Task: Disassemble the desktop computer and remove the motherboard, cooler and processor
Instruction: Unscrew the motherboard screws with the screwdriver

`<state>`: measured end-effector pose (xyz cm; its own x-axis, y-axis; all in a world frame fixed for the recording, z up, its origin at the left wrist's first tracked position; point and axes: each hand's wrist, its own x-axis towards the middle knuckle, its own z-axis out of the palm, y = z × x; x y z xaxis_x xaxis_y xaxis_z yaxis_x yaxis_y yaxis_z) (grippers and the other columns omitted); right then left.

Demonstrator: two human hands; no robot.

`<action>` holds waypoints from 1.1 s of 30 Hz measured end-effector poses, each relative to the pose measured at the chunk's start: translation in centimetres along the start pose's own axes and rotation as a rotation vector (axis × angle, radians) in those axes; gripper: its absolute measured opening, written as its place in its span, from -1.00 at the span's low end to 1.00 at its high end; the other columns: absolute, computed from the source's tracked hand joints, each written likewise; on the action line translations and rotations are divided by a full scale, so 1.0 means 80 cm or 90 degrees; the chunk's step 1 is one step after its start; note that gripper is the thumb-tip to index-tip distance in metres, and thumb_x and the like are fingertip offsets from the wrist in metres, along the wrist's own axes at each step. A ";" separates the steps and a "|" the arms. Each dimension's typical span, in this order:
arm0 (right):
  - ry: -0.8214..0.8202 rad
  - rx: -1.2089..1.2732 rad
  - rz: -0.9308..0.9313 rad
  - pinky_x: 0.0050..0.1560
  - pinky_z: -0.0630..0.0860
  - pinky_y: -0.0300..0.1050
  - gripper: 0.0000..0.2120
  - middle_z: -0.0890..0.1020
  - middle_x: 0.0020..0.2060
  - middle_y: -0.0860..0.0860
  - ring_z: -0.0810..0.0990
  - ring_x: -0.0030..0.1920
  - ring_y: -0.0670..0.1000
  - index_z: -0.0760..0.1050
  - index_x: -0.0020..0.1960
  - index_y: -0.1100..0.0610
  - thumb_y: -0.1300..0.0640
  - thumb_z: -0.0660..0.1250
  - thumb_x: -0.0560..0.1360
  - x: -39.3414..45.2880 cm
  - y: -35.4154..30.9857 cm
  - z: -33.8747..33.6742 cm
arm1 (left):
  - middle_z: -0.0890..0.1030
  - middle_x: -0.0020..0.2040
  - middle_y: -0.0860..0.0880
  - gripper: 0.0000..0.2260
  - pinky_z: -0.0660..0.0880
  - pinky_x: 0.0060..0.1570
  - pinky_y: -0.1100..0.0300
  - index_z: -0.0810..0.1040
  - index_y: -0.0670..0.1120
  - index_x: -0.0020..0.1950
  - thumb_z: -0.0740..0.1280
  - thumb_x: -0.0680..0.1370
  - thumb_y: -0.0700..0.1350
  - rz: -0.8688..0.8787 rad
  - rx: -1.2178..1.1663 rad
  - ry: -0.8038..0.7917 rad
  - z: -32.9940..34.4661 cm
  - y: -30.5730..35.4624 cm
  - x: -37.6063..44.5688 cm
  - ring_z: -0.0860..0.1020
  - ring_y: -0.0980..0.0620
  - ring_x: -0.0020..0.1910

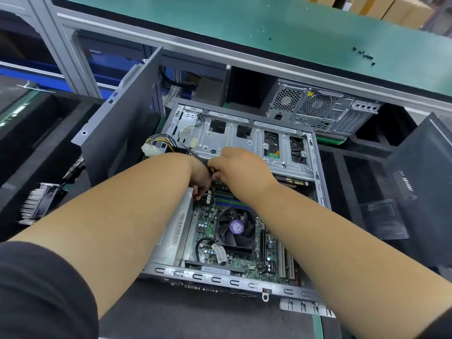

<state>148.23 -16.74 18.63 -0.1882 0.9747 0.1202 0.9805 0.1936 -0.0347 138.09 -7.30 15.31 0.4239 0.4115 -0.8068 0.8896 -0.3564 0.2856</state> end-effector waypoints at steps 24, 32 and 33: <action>0.018 0.155 0.029 -0.13 0.49 0.01 -0.80 0.57 -0.02 0.07 0.52 -0.04 0.17 0.50 0.17 0.09 0.15 0.30 0.55 -0.011 -0.005 -0.006 | 0.42 -0.33 -0.20 -0.79 0.28 -0.36 0.20 0.35 -0.24 -0.25 0.07 0.55 -0.40 -0.016 -0.112 -0.006 -0.003 -0.004 0.000 0.32 -0.05 -0.41; 0.062 0.117 0.050 -0.20 0.37 -0.02 -0.80 0.56 -0.05 0.12 0.49 -0.08 0.19 0.46 0.13 0.17 0.07 0.28 0.60 -0.012 -0.013 0.002 | 0.42 -0.33 -0.18 -0.70 0.31 -0.40 0.27 0.38 -0.21 -0.33 0.07 0.56 -0.42 0.007 -0.082 0.012 0.002 -0.002 0.000 0.33 -0.01 -0.43; 0.068 0.112 0.052 -0.22 0.35 -0.03 -0.80 0.56 -0.05 0.12 0.49 -0.10 0.19 0.44 0.13 0.19 0.07 0.28 0.60 -0.014 -0.014 0.002 | 0.42 -0.33 -0.18 -0.70 0.30 -0.36 0.25 0.38 -0.21 -0.32 0.06 0.56 -0.42 0.009 -0.085 0.008 0.001 -0.002 -0.001 0.33 -0.02 -0.42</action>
<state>147.36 -17.99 18.40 -0.0922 0.9725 0.2141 0.9654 0.1399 -0.2199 137.89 -7.34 15.24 0.4380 0.4178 -0.7960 0.8978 -0.2485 0.3637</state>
